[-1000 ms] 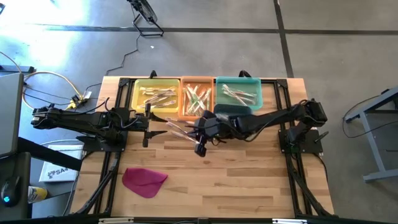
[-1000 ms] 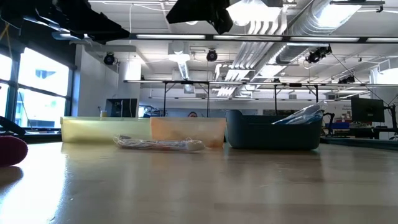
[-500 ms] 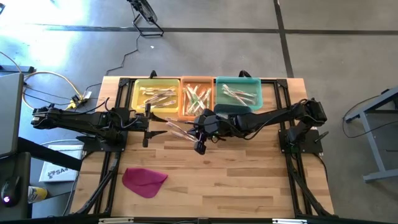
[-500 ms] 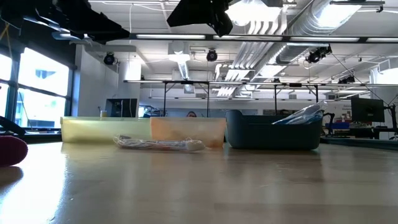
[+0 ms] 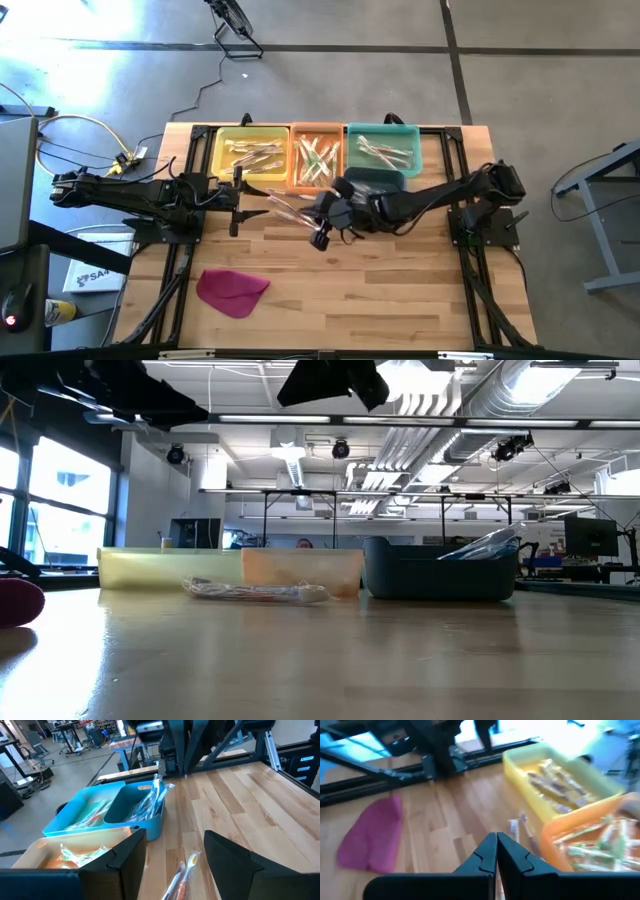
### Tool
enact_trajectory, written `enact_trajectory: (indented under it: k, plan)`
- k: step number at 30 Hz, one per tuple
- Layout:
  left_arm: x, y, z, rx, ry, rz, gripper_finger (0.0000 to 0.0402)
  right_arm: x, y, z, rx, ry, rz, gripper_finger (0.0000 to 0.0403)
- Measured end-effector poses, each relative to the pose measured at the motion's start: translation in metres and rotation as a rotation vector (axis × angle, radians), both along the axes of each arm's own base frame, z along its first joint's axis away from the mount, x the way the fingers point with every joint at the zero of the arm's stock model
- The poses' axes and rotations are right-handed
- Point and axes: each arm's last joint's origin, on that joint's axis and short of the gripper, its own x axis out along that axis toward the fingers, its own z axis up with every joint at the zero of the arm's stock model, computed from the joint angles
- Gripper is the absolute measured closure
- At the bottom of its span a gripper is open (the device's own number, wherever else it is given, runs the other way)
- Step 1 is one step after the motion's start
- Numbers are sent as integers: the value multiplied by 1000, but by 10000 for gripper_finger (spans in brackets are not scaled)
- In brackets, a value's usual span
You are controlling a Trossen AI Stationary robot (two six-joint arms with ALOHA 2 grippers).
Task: Pick & Place Toothbrushes
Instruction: Put the orange toothbrush into the blue bin
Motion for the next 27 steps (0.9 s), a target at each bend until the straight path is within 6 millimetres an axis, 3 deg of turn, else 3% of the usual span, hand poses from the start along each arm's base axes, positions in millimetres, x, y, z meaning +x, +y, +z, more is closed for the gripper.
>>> enact_trajectory:
  k: [6,10,20,27]
  plan:
    - [0,0,1,-37,-11,5,208,-13,29,6,-93,-6,-44,400]
    - [1,0,4,-38,-44,4,208,-23,43,-4,-131,107,3,399]
    - [2,0,2,-39,-29,5,208,-27,28,-11,-34,250,111,400]
    - [7,0,-2,-38,-1,6,208,-31,11,-33,8,259,91,400]
